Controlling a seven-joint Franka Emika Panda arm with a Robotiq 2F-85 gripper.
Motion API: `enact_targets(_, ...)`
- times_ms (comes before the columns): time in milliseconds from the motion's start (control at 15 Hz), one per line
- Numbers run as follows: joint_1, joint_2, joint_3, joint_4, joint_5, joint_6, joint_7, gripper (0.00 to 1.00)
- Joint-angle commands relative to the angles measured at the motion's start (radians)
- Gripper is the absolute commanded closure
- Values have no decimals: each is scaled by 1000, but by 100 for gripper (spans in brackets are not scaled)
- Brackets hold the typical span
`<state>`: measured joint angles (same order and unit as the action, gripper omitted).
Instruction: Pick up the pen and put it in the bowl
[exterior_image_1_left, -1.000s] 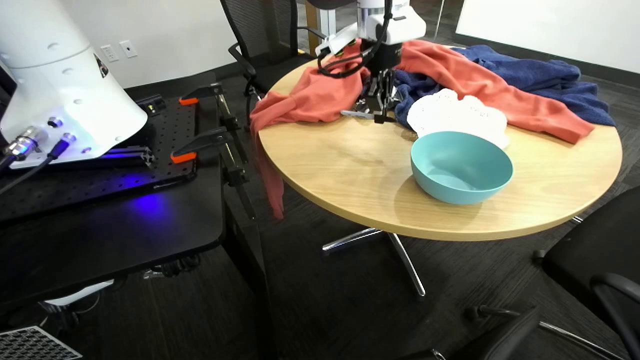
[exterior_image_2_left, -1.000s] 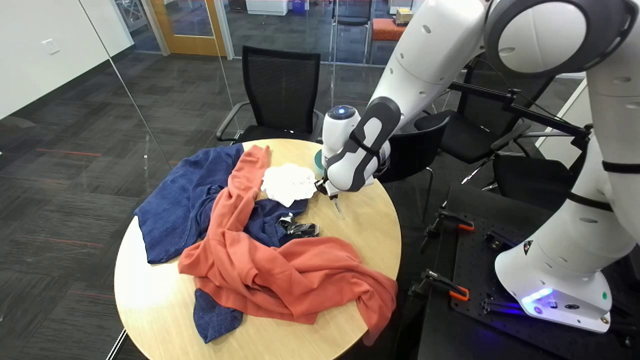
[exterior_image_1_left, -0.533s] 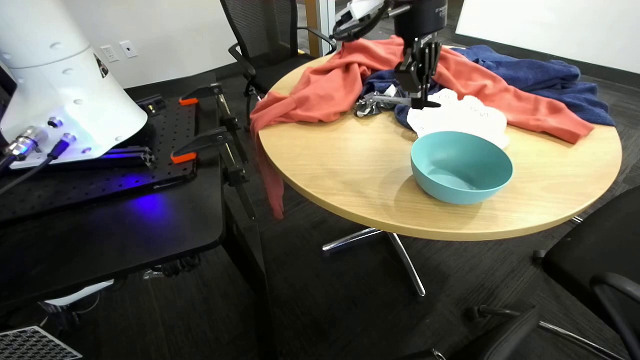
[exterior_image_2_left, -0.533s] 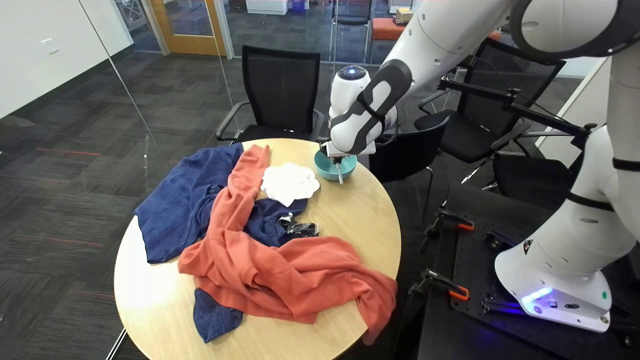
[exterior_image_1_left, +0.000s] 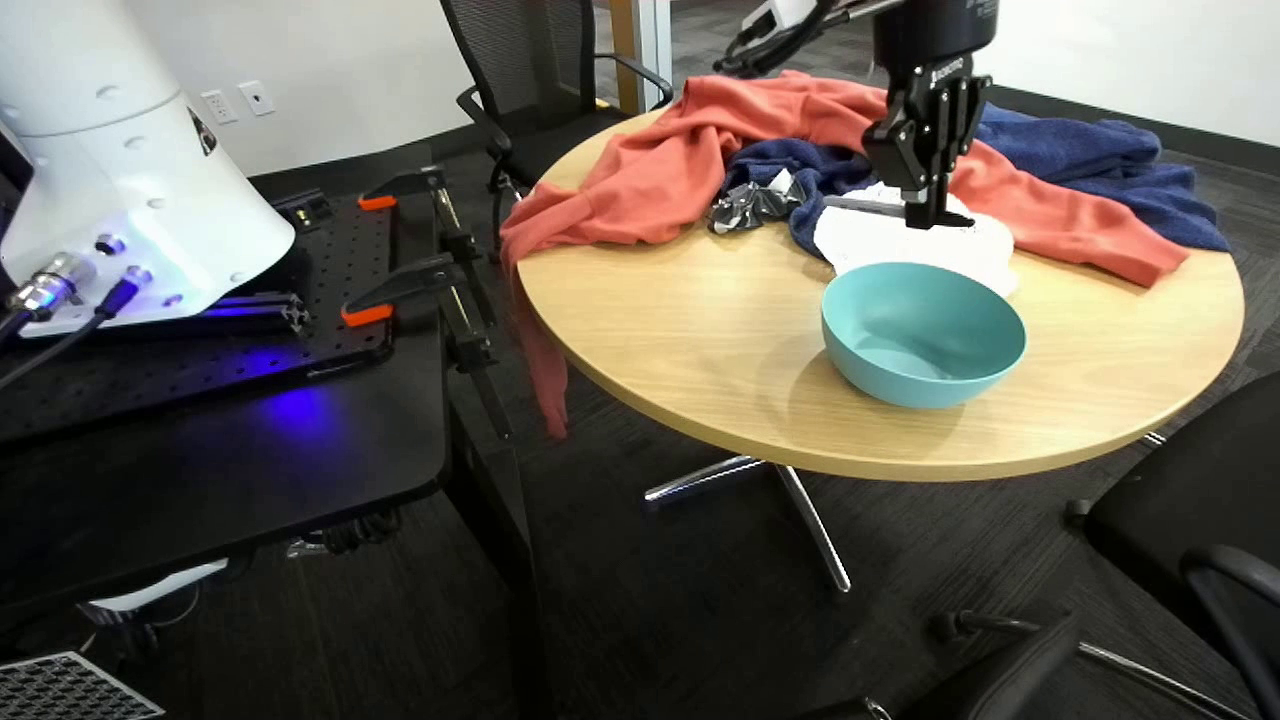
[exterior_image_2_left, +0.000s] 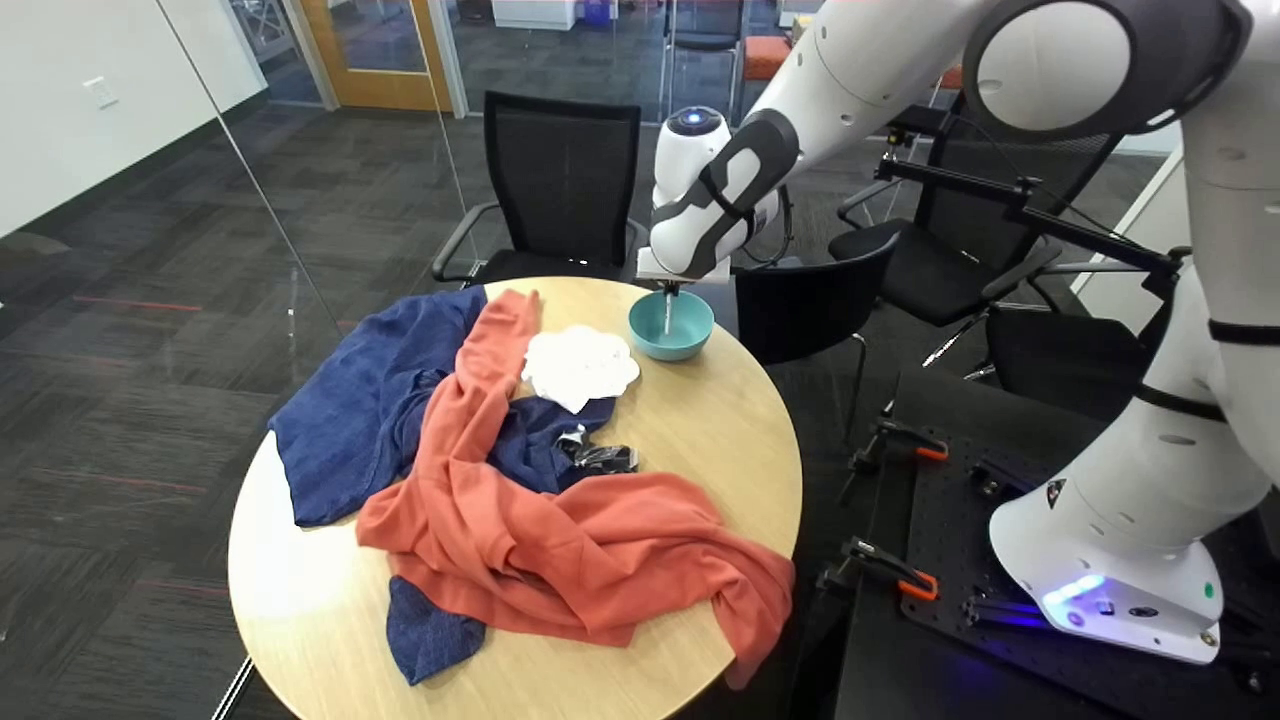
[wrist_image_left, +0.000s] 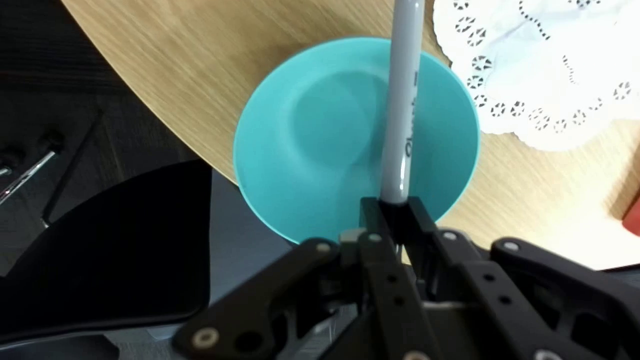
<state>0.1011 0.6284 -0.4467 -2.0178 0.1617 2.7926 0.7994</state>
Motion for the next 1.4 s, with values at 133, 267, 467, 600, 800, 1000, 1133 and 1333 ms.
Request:
enact_targets(133,-35,112,1,137,-19,-78,109,96)
enact_targets(267,-40,142,-2,164,-21,-87,137,96)
enact_targets(467,-53,173,3,193,-19,-93,163,96)
enact_targets(600,-57,185,6,207,-18,-99,177,58)
enact_targets(800,-59,194,8,220,-20,-106,187,37)
enact_targets(1000,-59,193,7,224,-20,-105,187,15)
enact_targets(1133,-60,192,7,225,-20,-103,187,1)
enact_targets(1333,-75,181,26,218,-14,-103,167,0)
